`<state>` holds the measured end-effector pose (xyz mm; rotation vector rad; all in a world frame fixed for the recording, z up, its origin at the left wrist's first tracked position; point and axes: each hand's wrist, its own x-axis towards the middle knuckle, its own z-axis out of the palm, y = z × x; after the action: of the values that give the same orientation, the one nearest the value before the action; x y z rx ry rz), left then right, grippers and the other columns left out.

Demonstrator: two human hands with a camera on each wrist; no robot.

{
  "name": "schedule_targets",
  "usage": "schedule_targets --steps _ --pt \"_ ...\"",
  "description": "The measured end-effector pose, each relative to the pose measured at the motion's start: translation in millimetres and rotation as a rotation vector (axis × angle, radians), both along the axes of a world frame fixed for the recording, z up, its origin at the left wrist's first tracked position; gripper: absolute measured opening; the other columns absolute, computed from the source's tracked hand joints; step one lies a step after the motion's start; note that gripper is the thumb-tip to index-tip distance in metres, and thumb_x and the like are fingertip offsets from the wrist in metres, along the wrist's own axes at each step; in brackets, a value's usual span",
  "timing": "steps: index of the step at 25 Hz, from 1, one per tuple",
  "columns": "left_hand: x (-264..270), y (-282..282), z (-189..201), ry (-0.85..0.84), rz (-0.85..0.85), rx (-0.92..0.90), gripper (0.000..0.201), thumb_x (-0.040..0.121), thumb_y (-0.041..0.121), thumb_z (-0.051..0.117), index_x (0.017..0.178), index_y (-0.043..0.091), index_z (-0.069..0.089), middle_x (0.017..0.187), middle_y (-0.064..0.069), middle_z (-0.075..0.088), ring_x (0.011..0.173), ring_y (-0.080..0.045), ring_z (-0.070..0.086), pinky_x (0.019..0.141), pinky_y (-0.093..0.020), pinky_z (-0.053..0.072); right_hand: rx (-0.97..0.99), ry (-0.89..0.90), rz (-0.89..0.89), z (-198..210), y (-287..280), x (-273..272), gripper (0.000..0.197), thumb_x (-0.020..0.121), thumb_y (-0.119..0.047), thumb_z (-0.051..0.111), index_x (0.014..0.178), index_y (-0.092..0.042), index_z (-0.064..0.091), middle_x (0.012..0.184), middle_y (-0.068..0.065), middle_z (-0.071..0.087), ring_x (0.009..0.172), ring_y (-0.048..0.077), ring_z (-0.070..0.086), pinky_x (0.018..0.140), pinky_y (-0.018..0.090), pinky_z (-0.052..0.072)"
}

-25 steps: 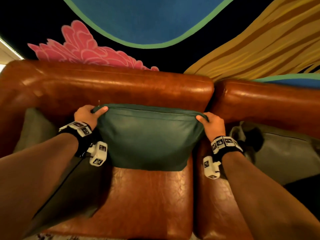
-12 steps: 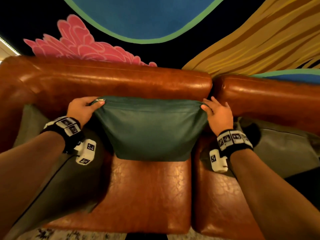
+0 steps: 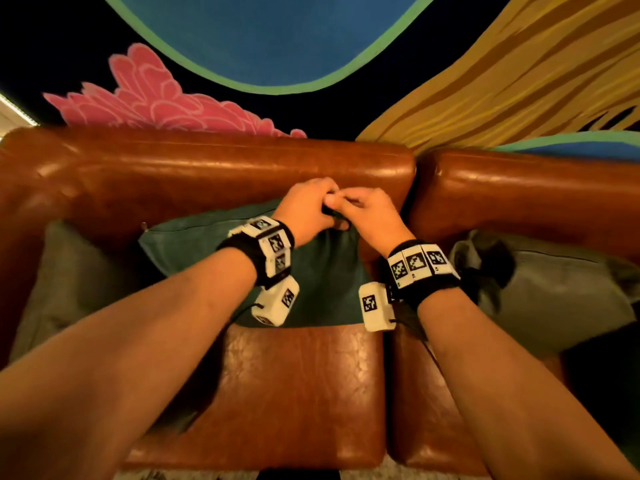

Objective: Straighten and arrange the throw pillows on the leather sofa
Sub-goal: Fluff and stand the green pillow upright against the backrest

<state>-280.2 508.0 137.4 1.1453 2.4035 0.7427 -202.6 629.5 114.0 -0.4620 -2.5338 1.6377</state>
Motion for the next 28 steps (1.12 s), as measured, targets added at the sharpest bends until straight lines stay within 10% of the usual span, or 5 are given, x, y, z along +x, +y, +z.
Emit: schedule_targets --steps 6,10,19,22,28 --pt "-44 -36 16 -0.345 0.021 -0.008 0.032 0.071 0.016 0.084 0.101 0.011 0.075 0.092 0.001 0.075 0.082 -0.001 0.067 0.079 -0.015 0.053 -0.513 -0.154 -1.021 -115 39 86 0.020 0.097 -0.027 0.052 0.107 -0.020 0.067 0.100 0.010 0.073 0.093 0.024 0.070 0.075 0.033 0.052" --pt "-52 -60 21 -0.687 0.176 0.132 0.029 0.066 0.018 0.082 0.090 0.005 0.076 0.081 -0.003 0.078 0.073 -0.007 0.071 0.073 -0.018 0.058 -0.409 -0.752 -0.649 -215 31 129 0.040 0.095 -0.023 0.054 0.130 -0.002 0.055 0.107 0.011 0.059 0.099 0.024 0.059 0.088 0.041 0.055" --pt "-73 -71 14 -0.527 0.463 0.550 0.013 0.085 0.009 0.071 0.098 0.010 0.075 0.081 0.010 0.077 0.078 -0.004 0.068 0.083 -0.023 0.055 -0.536 -0.876 -0.855 -229 13 155 0.060 0.091 -0.034 0.062 0.144 -0.016 0.041 0.156 0.007 0.034 0.137 0.026 0.043 0.105 0.036 0.045" --pt "-81 -65 14 -0.571 0.376 0.498 0.013 0.090 0.005 0.065 0.099 0.010 0.072 0.078 0.009 0.076 0.074 -0.002 0.067 0.079 -0.019 0.055 -1.121 -0.424 -1.103 -206 -2 147 0.026 0.099 -0.032 0.052 0.117 -0.015 0.060 0.127 0.016 0.063 0.103 0.030 0.065 0.078 0.038 0.054" --pt "-62 -48 17 -0.497 0.332 0.431 0.017 0.082 0.011 0.075 0.100 0.010 0.077 0.097 0.000 0.078 0.089 -0.009 0.070 0.092 -0.026 0.055 -0.754 -0.481 -0.974 -192 9 115 0.041 0.093 -0.031 0.064 0.127 -0.008 0.061 0.123 0.011 0.066 0.101 0.024 0.063 0.077 0.029 0.049"
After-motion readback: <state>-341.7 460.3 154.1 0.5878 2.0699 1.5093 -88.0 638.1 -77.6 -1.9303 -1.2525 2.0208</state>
